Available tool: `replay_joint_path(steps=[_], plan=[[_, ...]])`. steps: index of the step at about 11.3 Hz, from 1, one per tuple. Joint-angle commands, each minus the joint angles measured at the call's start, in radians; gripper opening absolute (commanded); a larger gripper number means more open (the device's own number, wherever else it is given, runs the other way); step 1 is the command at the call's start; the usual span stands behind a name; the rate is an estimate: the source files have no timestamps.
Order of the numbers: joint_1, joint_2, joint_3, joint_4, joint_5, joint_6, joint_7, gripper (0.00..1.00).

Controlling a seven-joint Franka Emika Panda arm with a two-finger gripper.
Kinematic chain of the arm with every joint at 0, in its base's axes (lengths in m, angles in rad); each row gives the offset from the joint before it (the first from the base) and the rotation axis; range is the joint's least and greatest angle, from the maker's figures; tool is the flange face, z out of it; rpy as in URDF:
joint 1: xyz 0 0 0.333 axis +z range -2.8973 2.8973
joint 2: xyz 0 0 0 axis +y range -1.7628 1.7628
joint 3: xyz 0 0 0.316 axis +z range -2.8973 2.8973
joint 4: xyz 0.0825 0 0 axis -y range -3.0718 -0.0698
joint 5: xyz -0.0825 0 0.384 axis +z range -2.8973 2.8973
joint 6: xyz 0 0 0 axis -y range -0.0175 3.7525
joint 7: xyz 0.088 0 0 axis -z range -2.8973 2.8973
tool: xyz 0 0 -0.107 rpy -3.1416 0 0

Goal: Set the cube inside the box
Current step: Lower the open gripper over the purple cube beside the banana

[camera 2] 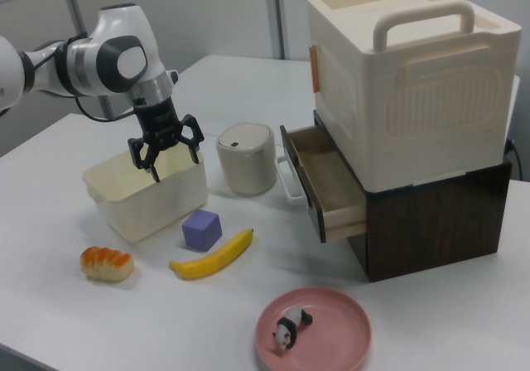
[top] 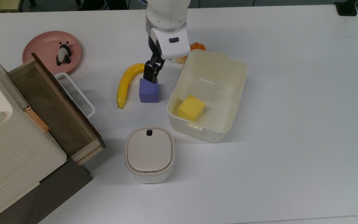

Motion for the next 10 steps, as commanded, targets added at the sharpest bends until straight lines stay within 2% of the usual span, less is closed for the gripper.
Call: replay_joint_path(steps=[1,4,8,10], plan=[[0.002,-0.006,-0.004,-0.025,-0.028,0.026,-0.083,1.0],[-0.008,-0.012,-0.013,-0.044,-0.008,0.026,-0.085,1.0],[-0.042,-0.026,-0.017,-0.05,0.066,0.026,-0.112,1.0],[-0.051,-0.026,-0.017,-0.092,0.078,0.088,-0.118,1.0]])
